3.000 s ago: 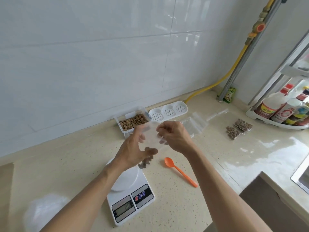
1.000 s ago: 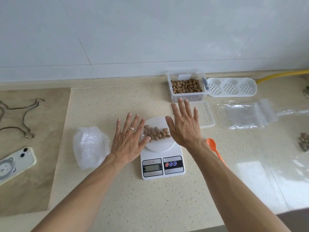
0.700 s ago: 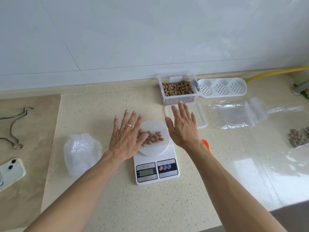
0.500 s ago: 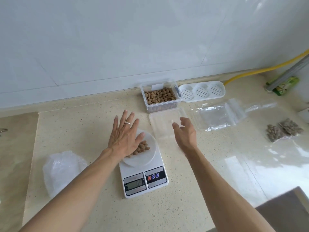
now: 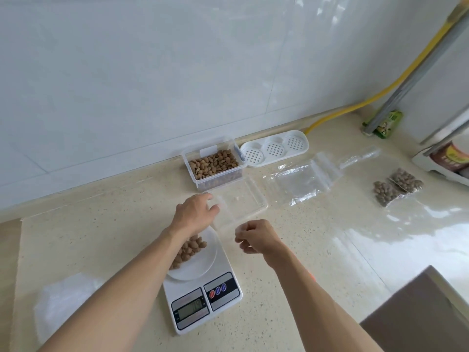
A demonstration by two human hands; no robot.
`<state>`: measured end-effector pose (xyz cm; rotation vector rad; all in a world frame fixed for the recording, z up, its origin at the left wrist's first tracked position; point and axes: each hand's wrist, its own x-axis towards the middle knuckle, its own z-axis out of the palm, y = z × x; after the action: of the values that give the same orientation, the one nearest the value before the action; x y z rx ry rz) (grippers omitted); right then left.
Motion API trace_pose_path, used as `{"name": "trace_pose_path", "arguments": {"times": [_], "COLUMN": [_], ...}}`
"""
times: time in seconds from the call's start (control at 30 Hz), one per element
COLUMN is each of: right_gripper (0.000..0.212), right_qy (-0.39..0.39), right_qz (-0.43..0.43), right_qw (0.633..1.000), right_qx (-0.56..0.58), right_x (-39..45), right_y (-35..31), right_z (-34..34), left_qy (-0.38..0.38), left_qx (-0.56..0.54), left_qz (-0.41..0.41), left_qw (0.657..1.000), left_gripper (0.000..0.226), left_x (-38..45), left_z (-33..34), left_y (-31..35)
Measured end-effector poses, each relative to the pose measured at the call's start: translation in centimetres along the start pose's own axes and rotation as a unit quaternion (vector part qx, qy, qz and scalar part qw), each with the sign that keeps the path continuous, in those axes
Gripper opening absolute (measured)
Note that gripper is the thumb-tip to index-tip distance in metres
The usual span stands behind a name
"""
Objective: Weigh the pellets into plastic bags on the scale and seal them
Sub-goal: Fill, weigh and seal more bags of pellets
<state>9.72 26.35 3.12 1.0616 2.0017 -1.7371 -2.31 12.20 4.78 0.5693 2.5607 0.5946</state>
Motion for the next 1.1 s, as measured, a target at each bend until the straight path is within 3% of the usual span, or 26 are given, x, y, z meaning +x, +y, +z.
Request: {"name": "trace_pose_path", "arguments": {"times": [0.13, 0.37, 0.63, 0.8, 0.97, 1.1], "right_gripper": [0.012, 0.017, 0.023, 0.025, 0.006, 0.007], "right_qy": [0.012, 0.061, 0.032, 0.090, 0.053, 0.121], "right_qz": [-0.061, -0.184, -0.279, -0.306, -0.339, -0.354], "right_qw": [0.993, 0.971, 0.957, 0.948, 0.939, 0.922], "right_qx": [0.098, 0.144, 0.073, 0.006, -0.012, -0.096], "right_x": [-0.9, -3.3, -6.1, -6.6, -7.6, -7.4], "right_y": [-2.7, -8.0, -11.3, -12.1, -13.1, -14.2], "right_z": [-1.1, -3.0, -3.7, -4.0, -3.9, -3.3], "left_qy": [0.059, 0.076, 0.141, 0.098, 0.107, 0.090], "left_qx": [-0.123, -0.294, -0.311, -0.341, -0.314, -0.340], "left_qz": [0.042, 0.084, 0.134, 0.159, 0.171, 0.179], "left_qw": [0.990, 0.949, 0.930, 0.921, 0.928, 0.919], "left_gripper": [0.022, 0.022, 0.020, 0.016, 0.018, 0.022], "left_x": [-1.2, -2.8, -3.6, -4.4, -4.7, -4.7], "left_z": [-3.3, -7.8, -9.9, -10.7, -11.0, -10.7], "left_y": [1.5, 4.5, 5.5, 6.3, 6.4, 7.0]}}
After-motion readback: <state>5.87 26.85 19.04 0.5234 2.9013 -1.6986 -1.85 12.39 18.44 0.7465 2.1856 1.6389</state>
